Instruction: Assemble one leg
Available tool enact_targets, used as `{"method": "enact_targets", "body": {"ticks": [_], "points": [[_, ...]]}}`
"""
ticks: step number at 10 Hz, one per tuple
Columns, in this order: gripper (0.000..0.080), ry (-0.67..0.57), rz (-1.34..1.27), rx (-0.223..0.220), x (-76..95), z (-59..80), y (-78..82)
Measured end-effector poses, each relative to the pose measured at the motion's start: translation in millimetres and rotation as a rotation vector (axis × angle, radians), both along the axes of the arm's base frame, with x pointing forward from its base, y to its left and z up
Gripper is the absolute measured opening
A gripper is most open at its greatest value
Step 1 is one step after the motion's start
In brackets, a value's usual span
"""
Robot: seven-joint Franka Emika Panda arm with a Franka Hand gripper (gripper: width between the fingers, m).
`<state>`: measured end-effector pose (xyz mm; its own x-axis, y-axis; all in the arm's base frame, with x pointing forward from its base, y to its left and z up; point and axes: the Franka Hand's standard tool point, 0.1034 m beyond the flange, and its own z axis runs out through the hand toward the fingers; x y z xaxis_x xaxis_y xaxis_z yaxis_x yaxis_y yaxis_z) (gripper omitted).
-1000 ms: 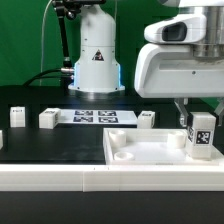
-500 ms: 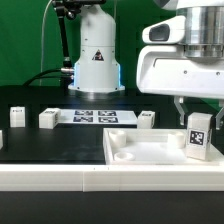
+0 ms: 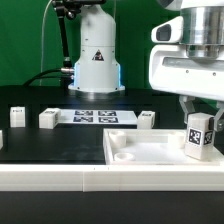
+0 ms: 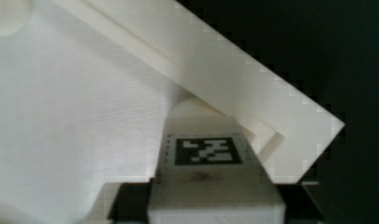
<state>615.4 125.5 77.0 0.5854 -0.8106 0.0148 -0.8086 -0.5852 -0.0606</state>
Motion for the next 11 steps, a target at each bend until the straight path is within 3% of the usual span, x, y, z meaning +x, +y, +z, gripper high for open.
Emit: {"method": "enact_targets", "body": {"ticks": [1,2,3,4,11], "points": [[0.0442,-0.001,0.050,-0.003,0.0,-0.1,0.0],[0.0442,-0.002,0.111,-0.006,0.7,0.4,-1.9],[0.0570,-0.005,0.156,-0.009,1.1,0.3,-2.4],[0.0625,-0.027,0.261,-0.015,2.2,-0.5,-1.2],[0.0649,-0.029,0.985,-0.088,4.0,-0.8,4.7]]}}
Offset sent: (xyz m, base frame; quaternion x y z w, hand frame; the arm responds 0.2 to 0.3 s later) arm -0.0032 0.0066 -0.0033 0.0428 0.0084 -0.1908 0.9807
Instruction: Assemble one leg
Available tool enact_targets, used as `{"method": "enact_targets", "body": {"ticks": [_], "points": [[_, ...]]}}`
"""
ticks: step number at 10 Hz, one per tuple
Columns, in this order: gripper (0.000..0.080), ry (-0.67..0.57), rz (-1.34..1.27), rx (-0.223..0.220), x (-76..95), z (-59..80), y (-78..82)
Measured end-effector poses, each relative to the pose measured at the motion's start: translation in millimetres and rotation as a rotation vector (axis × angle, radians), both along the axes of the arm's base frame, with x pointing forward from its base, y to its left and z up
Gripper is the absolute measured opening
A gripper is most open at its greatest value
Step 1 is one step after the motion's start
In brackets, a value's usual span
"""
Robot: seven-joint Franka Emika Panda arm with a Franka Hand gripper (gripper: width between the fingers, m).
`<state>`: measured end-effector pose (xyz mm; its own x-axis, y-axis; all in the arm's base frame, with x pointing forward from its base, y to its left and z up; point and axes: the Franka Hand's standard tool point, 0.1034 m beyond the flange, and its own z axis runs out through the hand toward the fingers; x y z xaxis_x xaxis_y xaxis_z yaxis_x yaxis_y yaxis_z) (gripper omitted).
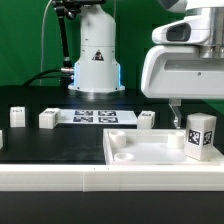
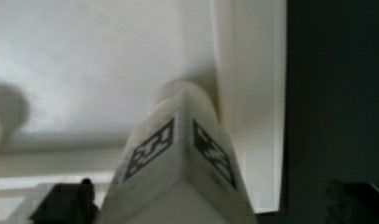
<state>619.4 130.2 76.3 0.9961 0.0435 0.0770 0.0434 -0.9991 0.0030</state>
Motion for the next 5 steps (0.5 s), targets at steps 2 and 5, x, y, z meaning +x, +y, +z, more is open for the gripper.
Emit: {"method": "enact_targets", "body": {"ticks": [2,5], "points": [[0.0649,0.000,0.145,-0.017,-1.1,-1.3,-0.3],[0.0649,0.000,0.285,-0.028,-0.3,-1.3,-3.8]]}}
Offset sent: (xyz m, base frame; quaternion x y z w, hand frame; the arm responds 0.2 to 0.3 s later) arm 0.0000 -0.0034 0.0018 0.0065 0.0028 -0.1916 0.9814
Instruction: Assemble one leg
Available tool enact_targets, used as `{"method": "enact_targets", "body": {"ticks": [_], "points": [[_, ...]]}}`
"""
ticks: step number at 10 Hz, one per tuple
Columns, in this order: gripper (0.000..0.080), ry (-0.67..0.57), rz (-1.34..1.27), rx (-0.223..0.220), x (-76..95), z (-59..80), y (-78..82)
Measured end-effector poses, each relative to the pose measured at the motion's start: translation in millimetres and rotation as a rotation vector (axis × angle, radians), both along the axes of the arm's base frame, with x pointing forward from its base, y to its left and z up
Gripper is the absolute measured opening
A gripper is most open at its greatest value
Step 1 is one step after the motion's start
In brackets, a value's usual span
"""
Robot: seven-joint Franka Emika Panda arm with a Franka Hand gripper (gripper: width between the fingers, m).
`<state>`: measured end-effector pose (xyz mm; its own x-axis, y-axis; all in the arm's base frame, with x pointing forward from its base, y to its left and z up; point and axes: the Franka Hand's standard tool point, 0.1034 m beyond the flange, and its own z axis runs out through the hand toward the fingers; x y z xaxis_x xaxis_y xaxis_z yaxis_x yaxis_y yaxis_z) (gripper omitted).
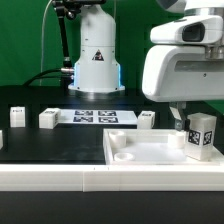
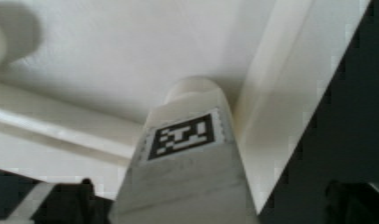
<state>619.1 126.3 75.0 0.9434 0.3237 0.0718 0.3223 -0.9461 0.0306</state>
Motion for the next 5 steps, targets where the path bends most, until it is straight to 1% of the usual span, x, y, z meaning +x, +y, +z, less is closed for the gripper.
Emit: {"method": "enact_targets", "body": {"ticks": [1,2,3,5], "points": [[0.0528,0.000,-0.002,0.000,0.0,-0.1,-0.1],[0.0390,0.000,-0.002,0.000,0.0,-0.1,-0.2],[0.0291,0.000,-0.004,-0.001,0.2,-0.1,-1.5],[0.0291,0.000,-0.009,0.000,0.2,-0.2,-1.4]]}}
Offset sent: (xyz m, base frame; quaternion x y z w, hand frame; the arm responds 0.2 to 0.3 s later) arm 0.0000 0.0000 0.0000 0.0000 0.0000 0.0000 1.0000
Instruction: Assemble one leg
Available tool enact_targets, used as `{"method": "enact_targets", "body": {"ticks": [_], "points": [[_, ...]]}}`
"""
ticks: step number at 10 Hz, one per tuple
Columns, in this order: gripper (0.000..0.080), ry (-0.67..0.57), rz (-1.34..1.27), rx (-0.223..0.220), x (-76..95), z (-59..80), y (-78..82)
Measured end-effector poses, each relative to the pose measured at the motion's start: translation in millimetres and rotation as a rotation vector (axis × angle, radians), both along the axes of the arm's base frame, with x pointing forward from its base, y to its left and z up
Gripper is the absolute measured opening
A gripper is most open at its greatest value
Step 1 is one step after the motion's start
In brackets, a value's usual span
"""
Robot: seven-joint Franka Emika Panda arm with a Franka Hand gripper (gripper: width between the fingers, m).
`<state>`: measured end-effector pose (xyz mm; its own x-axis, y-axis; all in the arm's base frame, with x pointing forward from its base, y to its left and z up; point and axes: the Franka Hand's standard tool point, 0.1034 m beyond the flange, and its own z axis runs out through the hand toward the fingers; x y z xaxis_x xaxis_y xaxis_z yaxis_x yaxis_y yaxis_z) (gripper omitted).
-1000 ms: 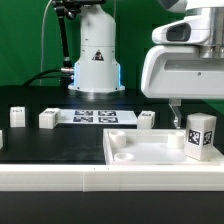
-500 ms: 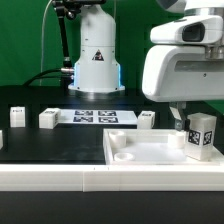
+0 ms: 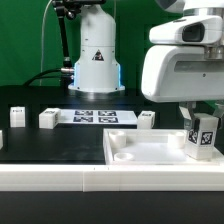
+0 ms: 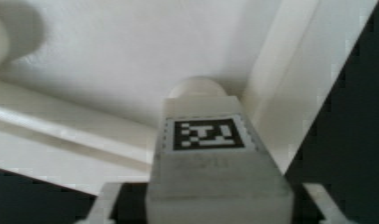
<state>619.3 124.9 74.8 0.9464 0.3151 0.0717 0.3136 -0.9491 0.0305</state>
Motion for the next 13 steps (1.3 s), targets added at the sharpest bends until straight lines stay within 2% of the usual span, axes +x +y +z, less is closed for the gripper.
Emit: {"method": "enact_targets", "body": {"ticks": [2,6,9,13], "points": [[0.0291,0.000,-0.062,0.008,-0.1,-0.1,0.0],[0.0291,-0.012,-0.532,0.073,1.1,-1.4,-3.5],[0.0292,-0.030,-0.872,0.066,0.0,-1.3,-1.6],[0.0292,-0.028,-1.183,0.103,0.9,-1.7,-3.7]]}}
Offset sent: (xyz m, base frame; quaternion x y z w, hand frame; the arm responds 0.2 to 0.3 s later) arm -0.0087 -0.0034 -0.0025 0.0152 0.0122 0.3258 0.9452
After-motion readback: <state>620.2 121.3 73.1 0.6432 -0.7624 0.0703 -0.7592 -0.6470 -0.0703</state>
